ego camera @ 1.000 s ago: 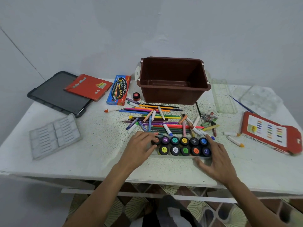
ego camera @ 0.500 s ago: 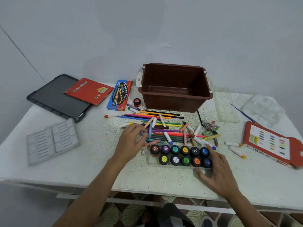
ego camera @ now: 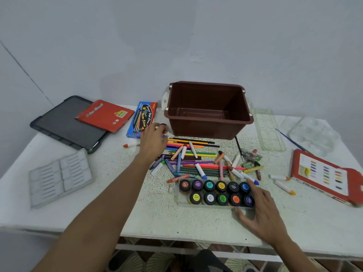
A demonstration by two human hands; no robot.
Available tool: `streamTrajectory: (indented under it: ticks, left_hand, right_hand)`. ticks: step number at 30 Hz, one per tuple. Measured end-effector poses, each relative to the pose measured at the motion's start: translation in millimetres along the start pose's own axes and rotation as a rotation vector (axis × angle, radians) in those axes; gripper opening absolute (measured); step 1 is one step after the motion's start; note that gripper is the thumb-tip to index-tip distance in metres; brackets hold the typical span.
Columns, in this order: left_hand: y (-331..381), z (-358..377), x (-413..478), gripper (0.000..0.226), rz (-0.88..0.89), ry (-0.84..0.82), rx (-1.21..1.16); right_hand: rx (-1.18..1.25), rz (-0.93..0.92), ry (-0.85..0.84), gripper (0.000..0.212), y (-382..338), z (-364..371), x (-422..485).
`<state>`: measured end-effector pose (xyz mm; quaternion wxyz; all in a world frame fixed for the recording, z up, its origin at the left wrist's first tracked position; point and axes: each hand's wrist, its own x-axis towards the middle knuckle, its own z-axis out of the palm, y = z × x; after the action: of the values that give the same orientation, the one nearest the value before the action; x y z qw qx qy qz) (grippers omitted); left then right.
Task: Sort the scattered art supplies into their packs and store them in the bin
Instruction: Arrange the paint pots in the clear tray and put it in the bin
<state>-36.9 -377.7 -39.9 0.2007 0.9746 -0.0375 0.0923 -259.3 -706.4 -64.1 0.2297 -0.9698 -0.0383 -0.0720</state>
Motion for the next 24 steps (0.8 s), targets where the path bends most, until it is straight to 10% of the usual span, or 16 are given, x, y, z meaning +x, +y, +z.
streamTrajectory:
  ticks: [24]
  left_hand:
    - [-5.9, 11.1, 27.3, 0.024, -0.032, -0.050, 0.051]
  right_hand:
    - [-0.005, 0.005, 0.001, 0.086, -1.2, -1.0, 1.2]
